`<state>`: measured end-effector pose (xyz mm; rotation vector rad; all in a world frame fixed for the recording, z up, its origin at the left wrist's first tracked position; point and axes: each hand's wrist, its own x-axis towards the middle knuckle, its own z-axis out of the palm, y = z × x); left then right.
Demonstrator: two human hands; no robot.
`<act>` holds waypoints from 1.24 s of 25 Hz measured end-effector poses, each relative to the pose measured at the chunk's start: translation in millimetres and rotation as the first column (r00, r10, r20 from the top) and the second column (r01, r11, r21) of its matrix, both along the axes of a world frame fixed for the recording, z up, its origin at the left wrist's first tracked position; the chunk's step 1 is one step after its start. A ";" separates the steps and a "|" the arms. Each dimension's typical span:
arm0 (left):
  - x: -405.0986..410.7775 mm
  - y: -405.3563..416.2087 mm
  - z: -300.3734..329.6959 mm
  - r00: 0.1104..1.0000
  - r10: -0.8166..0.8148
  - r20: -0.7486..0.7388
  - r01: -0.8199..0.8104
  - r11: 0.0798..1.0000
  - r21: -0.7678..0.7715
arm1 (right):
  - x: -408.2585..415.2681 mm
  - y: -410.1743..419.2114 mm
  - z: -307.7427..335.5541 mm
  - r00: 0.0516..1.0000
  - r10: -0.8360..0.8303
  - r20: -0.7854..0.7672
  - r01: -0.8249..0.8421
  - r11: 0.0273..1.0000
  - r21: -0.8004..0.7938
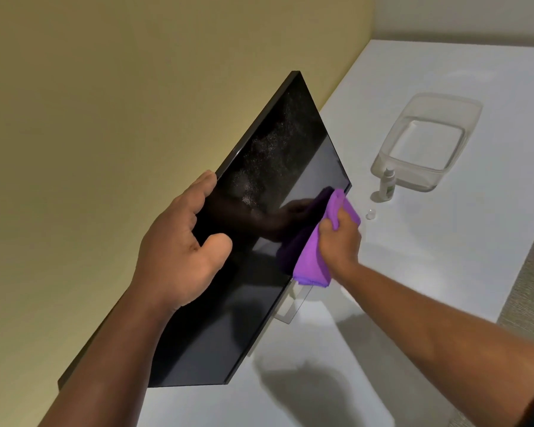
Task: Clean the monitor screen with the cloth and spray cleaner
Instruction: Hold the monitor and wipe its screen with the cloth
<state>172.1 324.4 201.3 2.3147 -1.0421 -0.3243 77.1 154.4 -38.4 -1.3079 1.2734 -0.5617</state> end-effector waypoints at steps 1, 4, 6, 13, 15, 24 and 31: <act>-0.7 -0.2 0.1 1.000 0.005 0.007 -0.005 1.000 0.001 | -1.7 8.4 -5.1 1.000 0.011 0.006 -0.011 1.000 -0.012; -2.3 -0.1 -0.8 0.999 0.000 0.047 -0.001 1.000 0.011 | 8.9 -22.1 1.2 0.996 -0.089 -0.008 0.090 0.996 0.022; -3.1 -0.8 -1.6 0.998 0.003 0.062 -0.004 1.000 0.015 | 16.0 -59.7 10.4 0.988 -0.152 -0.014 0.152 0.986 0.067; -5.9 -3.5 -0.7 0.997 0.022 0.070 -0.023 1.000 0.006 | -3.0 29.3 13.2 0.999 0.034 0.027 -0.037 0.995 0.091; -6.6 -2.4 -0.9 0.998 0.028 0.060 -0.028 1.000 -0.001 | -17.0 70.5 11.6 0.986 0.134 0.095 -0.142 0.987 0.077; -5.4 -2.9 -1.3 0.997 0.040 0.062 -0.039 0.999 -0.012 | 12.1 -40.1 20.6 0.995 -0.098 -0.021 0.100 0.985 0.138; -4.1 -2.6 -2.3 0.998 0.032 0.062 -0.032 0.999 -0.006 | -21.9 106.5 14.0 0.971 0.213 0.112 -0.220 0.974 0.055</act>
